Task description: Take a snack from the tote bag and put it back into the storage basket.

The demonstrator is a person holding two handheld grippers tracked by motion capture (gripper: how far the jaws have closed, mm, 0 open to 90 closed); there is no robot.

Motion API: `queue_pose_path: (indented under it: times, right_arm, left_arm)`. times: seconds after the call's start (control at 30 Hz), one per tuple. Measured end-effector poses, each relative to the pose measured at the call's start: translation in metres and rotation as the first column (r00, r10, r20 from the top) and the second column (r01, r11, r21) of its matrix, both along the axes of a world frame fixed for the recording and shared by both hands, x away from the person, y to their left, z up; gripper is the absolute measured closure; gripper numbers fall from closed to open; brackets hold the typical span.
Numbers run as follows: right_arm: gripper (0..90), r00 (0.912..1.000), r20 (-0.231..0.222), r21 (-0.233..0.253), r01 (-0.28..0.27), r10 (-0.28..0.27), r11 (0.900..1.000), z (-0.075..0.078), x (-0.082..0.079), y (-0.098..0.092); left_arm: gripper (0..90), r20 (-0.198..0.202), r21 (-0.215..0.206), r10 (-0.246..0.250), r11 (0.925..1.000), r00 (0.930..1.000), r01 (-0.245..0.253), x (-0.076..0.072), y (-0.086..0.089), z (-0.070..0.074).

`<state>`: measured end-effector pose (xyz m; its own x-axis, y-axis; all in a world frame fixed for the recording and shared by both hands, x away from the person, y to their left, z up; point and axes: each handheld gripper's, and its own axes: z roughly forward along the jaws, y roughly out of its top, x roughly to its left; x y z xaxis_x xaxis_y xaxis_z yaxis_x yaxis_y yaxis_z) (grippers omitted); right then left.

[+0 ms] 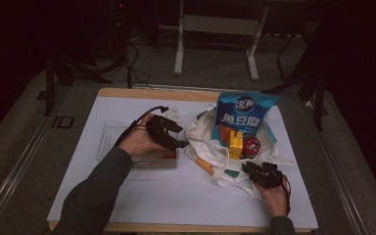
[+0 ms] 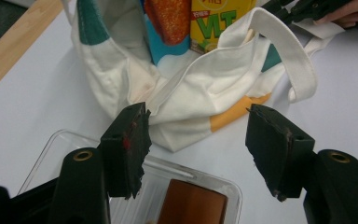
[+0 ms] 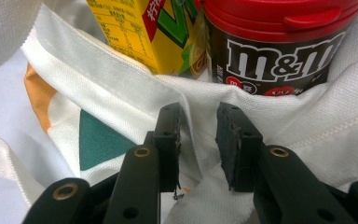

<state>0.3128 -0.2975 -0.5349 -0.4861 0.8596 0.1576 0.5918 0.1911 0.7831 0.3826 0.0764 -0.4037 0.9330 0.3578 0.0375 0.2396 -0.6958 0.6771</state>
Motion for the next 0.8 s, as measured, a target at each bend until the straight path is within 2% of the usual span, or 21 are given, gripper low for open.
queue_pose_path:
  times: [0.13,0.33,0.57,0.8]
  right_arm:
    - [70.0,1.0000,0.002,-0.001,0.001,-0.001,1.000,0.000,0.000,0.000]
    - [69.9,1.0000,0.003,-0.003,0.000,0.000,1.000,0.000,0.000,0.000]
    - [70.0,1.0000,0.002,-0.003,0.000,0.000,1.000,0.000,0.000,0.000]
    - [70.0,1.0000,0.003,-0.003,0.000,0.000,1.000,0.000,0.000,0.000]
  left_arm:
    - [41.9,0.003,-0.005,-0.003,1.0000,1.0000,0.003,0.000,-0.005,0.001]
    - [44.9,0.006,0.020,-0.011,0.9997,0.9999,0.011,0.003,-0.011,0.002]
    - [46.1,0.006,0.004,-0.015,0.9999,0.9999,0.015,0.005,-0.019,0.006]
    - [47.6,0.018,0.009,-0.028,0.9996,0.9994,0.027,0.005,-0.029,0.007]
